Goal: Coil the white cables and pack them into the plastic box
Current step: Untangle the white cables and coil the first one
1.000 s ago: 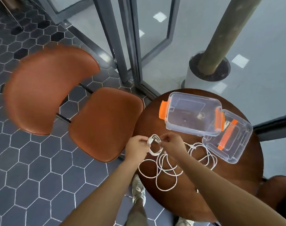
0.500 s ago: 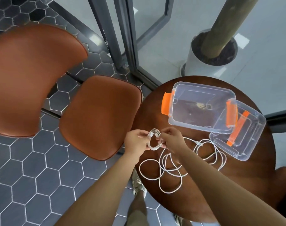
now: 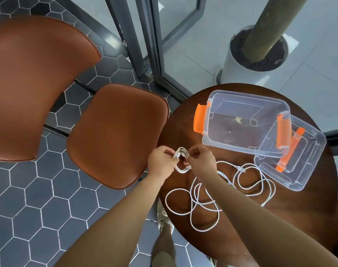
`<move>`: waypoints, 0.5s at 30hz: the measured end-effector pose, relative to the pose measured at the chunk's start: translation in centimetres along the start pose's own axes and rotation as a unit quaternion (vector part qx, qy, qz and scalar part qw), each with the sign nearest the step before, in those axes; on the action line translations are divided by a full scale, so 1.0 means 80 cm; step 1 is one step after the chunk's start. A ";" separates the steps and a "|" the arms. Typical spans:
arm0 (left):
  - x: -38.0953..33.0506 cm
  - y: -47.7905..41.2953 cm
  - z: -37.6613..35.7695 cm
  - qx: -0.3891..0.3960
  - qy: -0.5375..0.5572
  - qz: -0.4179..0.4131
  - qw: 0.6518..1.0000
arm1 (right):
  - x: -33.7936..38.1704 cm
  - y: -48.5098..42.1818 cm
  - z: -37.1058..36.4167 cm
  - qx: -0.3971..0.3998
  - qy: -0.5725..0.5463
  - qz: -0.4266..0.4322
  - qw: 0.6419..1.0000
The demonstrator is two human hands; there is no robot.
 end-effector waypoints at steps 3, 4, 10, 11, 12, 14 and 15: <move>0.001 -0.007 -0.007 -0.013 -0.008 -0.009 1.000 | 0.006 -0.006 0.004 -0.024 0.025 0.014 0.999; 0.000 -0.008 -0.008 -0.015 -0.016 -0.018 1.000 | 0.007 -0.009 0.004 -0.029 0.030 0.019 0.999; -0.006 -0.016 -0.013 -0.018 -0.122 -0.093 0.988 | 0.008 -0.020 -0.002 -0.058 0.064 0.045 0.995; -0.007 -0.015 -0.013 -0.021 -0.146 -0.103 0.984 | 0.008 -0.021 -0.004 -0.061 0.071 0.048 0.994; -0.008 -0.014 -0.012 -0.025 -0.166 -0.112 0.979 | 0.008 -0.021 -0.006 -0.063 0.077 0.052 0.994; -0.010 -0.011 -0.012 -0.028 -0.193 -0.124 0.973 | 0.009 -0.022 -0.007 -0.068 0.085 0.060 0.992; -0.012 -0.010 -0.012 -0.030 -0.202 -0.127 0.971 | 0.009 -0.023 -0.008 -0.070 0.087 0.063 0.992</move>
Point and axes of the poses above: each hand's wrist, its own y-axis away from the middle knuckle, its own z-axis out of the back of the hand, x = y × z, the point moved 4 cm from there along -y, towards the middle knuckle, and after that the axes turned 13 degrees about -z, right-handed, at the moved point
